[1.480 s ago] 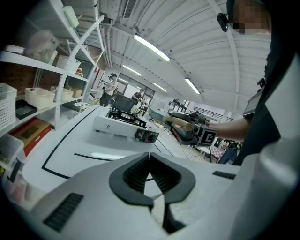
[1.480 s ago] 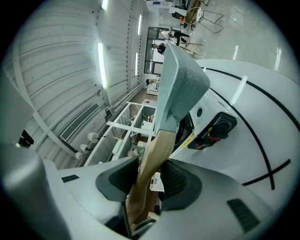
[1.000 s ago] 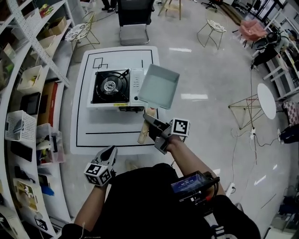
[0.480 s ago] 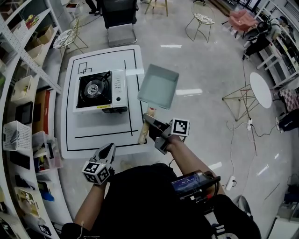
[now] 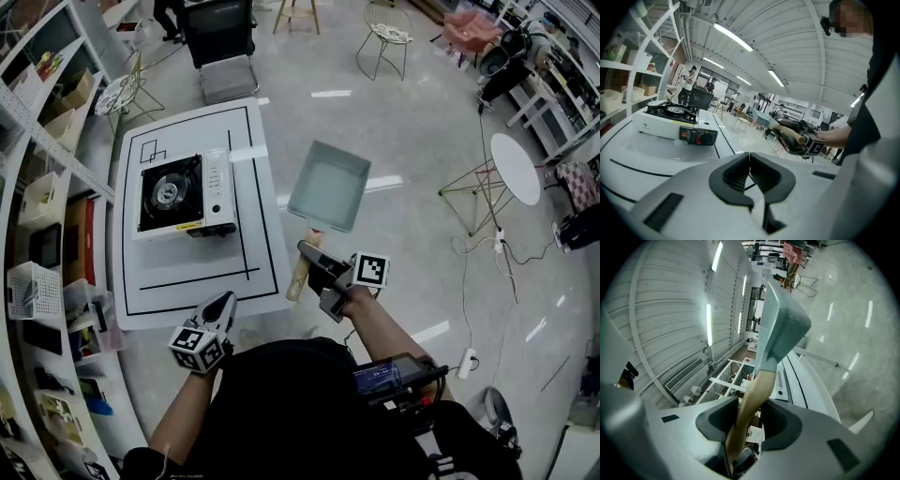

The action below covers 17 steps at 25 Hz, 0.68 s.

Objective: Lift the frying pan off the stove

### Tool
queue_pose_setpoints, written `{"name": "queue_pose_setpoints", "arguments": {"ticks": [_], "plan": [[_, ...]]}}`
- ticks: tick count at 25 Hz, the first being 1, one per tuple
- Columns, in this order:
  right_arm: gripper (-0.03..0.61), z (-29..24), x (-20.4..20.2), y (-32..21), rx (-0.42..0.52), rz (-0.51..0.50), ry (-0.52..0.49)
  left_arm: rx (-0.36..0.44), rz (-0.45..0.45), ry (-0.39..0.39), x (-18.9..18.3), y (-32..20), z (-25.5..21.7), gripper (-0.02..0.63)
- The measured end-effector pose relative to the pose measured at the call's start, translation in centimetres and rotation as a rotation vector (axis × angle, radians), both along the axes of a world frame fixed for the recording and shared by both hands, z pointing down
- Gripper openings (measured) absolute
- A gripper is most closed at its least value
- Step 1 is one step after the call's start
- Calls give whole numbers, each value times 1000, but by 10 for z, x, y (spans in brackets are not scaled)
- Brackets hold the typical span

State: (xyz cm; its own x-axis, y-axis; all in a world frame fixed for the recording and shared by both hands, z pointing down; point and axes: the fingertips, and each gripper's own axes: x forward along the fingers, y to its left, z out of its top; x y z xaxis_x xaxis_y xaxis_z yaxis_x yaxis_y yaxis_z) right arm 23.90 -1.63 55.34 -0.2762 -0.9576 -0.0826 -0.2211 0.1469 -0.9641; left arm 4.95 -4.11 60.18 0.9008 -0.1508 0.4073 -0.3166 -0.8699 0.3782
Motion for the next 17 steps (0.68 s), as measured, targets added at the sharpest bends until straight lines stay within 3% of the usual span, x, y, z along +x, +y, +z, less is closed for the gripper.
{"name": "queue_pose_setpoints", "arguments": {"ticks": [12, 17], "plan": [[170, 9, 33, 57, -6, 41, 26, 10, 49, 6, 39, 29, -2, 9], [170, 7, 46, 66, 4, 15, 54, 23, 15, 20, 49, 36, 4, 9]]}}
